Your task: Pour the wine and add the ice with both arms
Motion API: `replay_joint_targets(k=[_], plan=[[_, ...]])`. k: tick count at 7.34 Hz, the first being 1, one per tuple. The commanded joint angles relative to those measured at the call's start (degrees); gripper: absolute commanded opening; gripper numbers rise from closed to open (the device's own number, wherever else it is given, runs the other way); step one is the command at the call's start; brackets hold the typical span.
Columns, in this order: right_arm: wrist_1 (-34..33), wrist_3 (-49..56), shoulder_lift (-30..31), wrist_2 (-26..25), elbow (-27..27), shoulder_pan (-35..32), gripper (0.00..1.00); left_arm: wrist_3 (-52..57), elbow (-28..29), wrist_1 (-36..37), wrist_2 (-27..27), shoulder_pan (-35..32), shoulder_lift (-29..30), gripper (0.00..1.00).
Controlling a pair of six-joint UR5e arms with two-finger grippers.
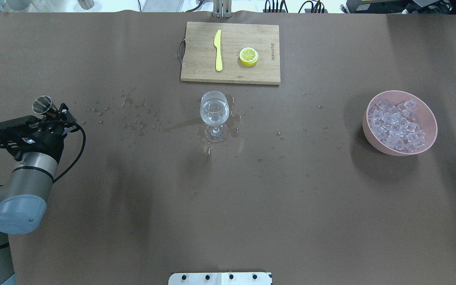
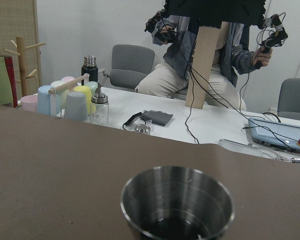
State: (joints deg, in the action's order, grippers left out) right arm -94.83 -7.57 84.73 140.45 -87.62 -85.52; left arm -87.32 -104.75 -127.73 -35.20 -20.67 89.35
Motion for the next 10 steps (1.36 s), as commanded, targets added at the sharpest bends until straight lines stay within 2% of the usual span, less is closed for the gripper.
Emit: replay_joint_targets(k=[1,3,6,10], plan=[[0.0,0.0,0.0,0.0,0.2,0.3,1.00,-1.9,4.5,0.0,4.2,2.8,1.0,0.00],[0.0,0.0,0.0,0.0,0.3,0.4,1.00,-2.1,5.6,0.0,5.1,3.6,1.2,0.00],[0.0,0.1,0.1,-0.1,0.4,0.4,1.00,-3.5,9.0,-0.1,5.1,5.1,4.6,0.00],[0.0,0.1,0.1,-0.1,0.3,0.4,1.00,-3.4,10.1,0.0,5.1,5.3,4.7,0.00]])
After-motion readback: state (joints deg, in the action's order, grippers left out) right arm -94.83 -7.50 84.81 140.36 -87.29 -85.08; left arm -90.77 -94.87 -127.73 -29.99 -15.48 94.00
